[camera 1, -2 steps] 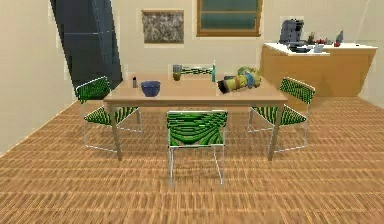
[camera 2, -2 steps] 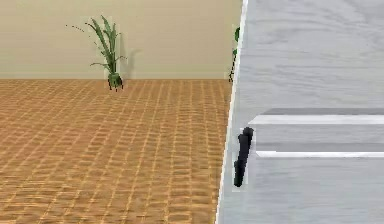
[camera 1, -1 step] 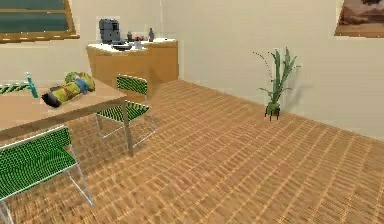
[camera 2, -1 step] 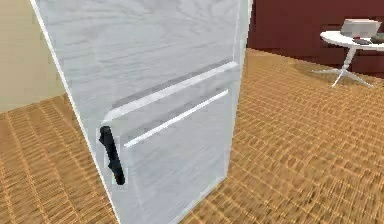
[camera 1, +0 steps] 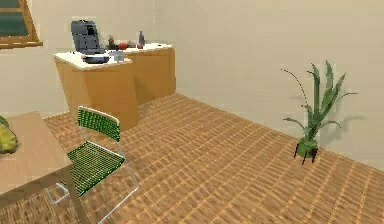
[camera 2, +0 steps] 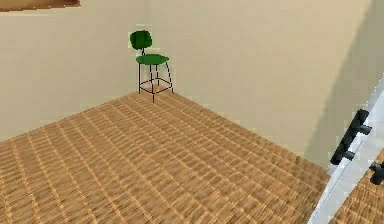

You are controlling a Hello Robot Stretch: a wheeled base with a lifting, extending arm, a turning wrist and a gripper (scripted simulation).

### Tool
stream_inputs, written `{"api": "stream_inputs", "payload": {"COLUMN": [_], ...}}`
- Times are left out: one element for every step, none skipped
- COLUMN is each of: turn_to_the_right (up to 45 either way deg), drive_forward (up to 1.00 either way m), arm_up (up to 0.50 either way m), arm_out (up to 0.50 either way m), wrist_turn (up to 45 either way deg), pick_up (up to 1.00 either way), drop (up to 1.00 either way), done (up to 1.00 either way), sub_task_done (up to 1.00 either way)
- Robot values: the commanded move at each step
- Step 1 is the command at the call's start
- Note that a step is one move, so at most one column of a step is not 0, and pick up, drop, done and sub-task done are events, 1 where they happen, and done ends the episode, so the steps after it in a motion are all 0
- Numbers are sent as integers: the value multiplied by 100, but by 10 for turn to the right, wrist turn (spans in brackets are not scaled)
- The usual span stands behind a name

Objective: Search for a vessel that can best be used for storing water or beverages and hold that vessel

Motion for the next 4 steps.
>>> {"api": "stream_inputs", "payload": {"turn_to_the_right": [30, 0, 0, -150], "drive_forward": [0, 100, 75, 0], "arm_up": [0, 0, 0, 0], "arm_out": [0, 0, 0, 0], "wrist_turn": [0, 0, 0, 0], "pick_up": [0, 0, 0, 0], "drop": [0, 0, 0, 0], "done": [0, 0, 0, 0], "sub_task_done": [0, 0, 0, 0]}}
